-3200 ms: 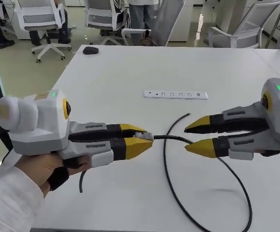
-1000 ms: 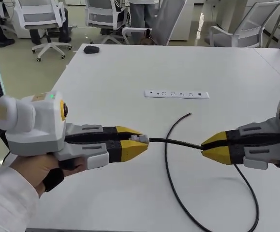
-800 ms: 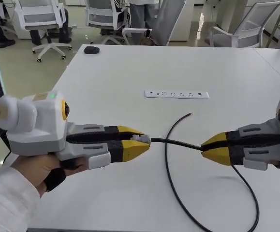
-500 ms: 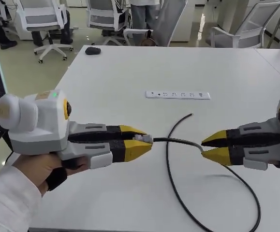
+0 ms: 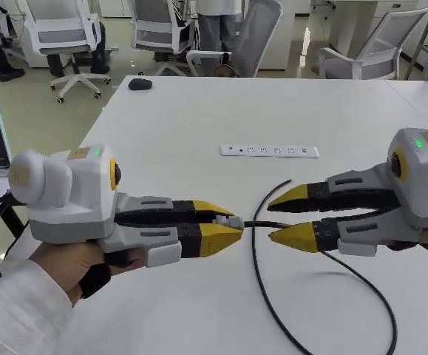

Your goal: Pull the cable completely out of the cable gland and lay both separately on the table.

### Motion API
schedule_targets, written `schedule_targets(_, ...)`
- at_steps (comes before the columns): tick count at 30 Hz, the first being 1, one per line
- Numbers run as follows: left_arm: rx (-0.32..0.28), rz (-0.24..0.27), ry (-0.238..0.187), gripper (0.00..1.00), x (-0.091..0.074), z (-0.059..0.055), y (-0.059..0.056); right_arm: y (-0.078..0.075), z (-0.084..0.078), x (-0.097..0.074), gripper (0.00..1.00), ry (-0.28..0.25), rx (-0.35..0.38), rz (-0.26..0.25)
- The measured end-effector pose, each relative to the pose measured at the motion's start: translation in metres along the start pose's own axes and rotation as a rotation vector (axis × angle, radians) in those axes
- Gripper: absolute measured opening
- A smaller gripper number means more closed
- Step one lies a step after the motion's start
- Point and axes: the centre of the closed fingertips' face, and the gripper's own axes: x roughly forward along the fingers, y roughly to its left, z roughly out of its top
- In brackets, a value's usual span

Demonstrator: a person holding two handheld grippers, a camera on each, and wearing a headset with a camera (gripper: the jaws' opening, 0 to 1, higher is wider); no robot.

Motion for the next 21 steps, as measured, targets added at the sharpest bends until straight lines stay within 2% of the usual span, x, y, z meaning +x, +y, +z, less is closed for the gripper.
schedule_targets(8, -0.003, -0.012, 0.001, 0.16, 0.002, -0.001, -0.003, 0.005, 0.002, 0.009, 0.17, -0.005, -0.009, 0.034)
schedule_targets(12, -0.011, -0.013, -0.001, 0.16, 0.002, -0.002, -0.003, 0.008, 0.001, 0.009, 0.07, -0.003, -0.011, 0.045)
schedule_targets(21, -0.024, -0.021, 0.002, 0.16, 0.003, -0.005, -0.006, 0.012, -0.001, 0.007, 0.06, -0.004, 0.001, 0.055)
